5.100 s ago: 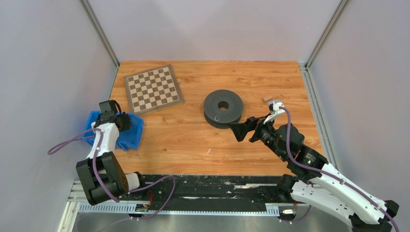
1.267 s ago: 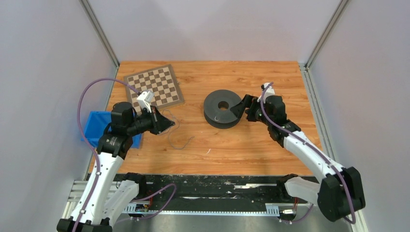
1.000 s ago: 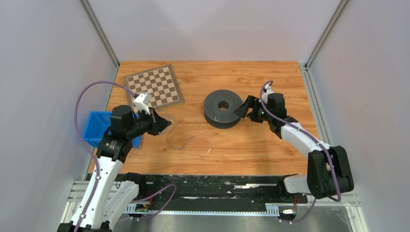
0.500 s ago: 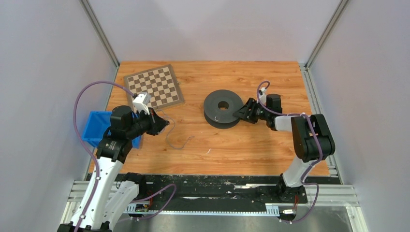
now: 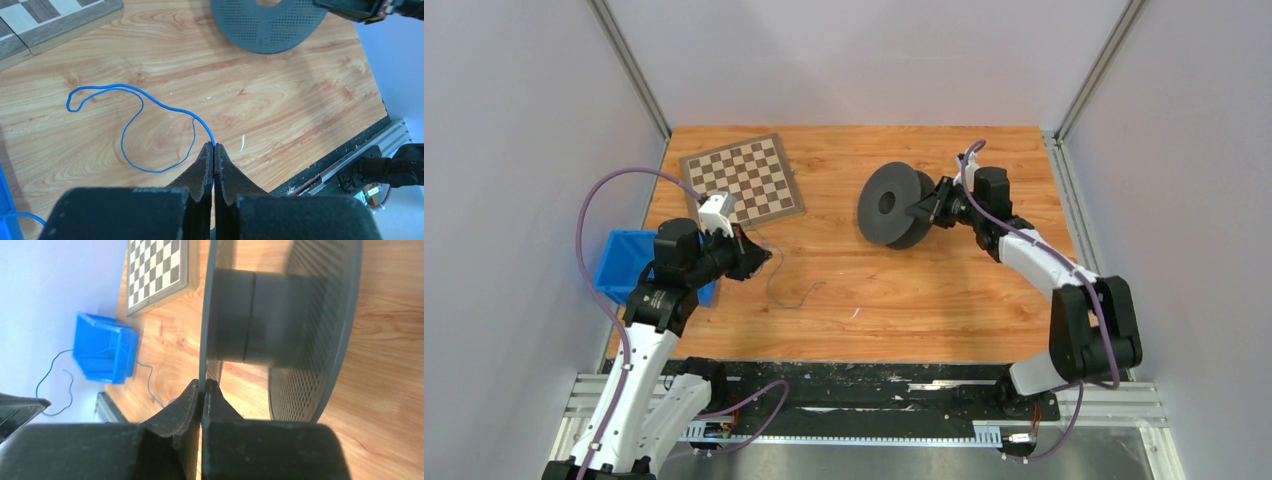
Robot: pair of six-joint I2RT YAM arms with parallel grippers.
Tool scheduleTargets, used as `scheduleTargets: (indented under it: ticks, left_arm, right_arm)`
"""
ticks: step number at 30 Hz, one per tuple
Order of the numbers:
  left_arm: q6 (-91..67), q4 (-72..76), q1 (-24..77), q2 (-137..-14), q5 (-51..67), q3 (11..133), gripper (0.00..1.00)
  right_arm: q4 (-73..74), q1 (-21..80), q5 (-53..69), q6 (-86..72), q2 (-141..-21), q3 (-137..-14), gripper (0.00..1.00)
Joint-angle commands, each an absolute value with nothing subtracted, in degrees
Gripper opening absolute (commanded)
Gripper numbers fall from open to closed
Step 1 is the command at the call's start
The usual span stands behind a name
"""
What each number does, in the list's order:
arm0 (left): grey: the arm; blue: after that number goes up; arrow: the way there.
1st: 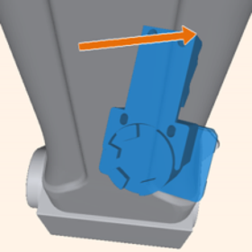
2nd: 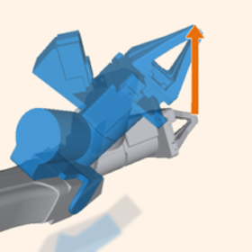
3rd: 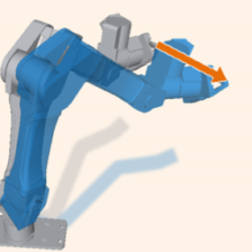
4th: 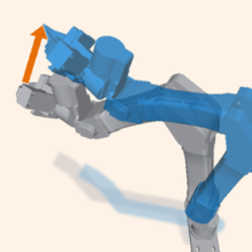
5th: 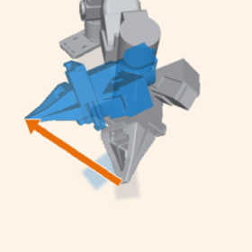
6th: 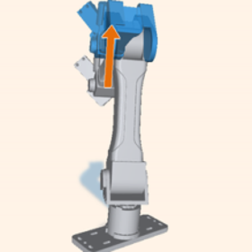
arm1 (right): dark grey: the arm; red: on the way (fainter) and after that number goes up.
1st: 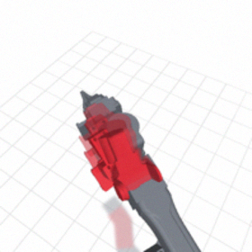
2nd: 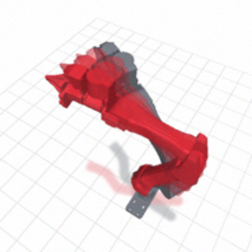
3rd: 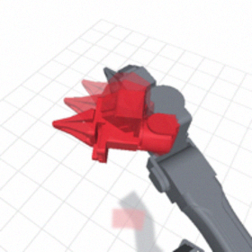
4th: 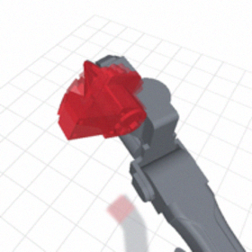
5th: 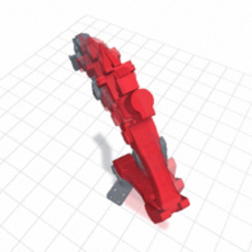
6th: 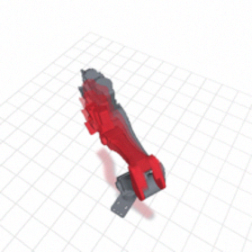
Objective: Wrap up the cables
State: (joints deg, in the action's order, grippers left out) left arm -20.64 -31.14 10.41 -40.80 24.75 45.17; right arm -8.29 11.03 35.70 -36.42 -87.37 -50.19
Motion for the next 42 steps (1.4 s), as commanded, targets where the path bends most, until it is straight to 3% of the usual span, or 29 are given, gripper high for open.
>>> scheduleTargets:
  ticks: [1, 6, 11, 20, 25, 34, 42]
  left_arm:
    - [-19.48, -30.45, 10.59, -40.35, 23.79, 46.85, 0.0]
    - [-19.49, -30.55, 10.59, -40.22, 23.52, 46.85, 0.0]
    - [-19.55, -30.75, 10.63, -39.2, 22.86, 46.78, 0.0]
    - [-19.47, -31.57, 10.62, -38.4, 19.19, 46.83, 0.0]
    - [-19.51, -31.76, 10.6, -38.36, 18.39, 46.93, 0.0]
    - [-19.42, -31.78, 10.55, -38.46, 18.44, 46.94, 0.0]
    - [-19.42, -31.73, 10.56, -38.29, 18.57, 46.96, 0.0]
  right_arm:
    - [8.81, 18.39, 12.95, -33.27, -78.36, -55.69, 0.0]
    - [23.06, 36.07, -17.63, -36.27, -77.05, -65.55, 0.0]
    - [32.11, 45.46, -30.36, -39.16, -84.06, -73.15, 0.0]
    - [43.96, 55.35, -42.83, -46.95, -99.04, -86.41, 0.0]
    - [47.05, 55.84, -41.64, -47.52, -104.3, -91.34, 0.01]
    - [46.97, 55.81, -40.18, -49.0, -104.24, -93.52, 0.26]
    - [46.79, 55.81, -39.0, -47.76, -104.32, -94.93, 0.31]
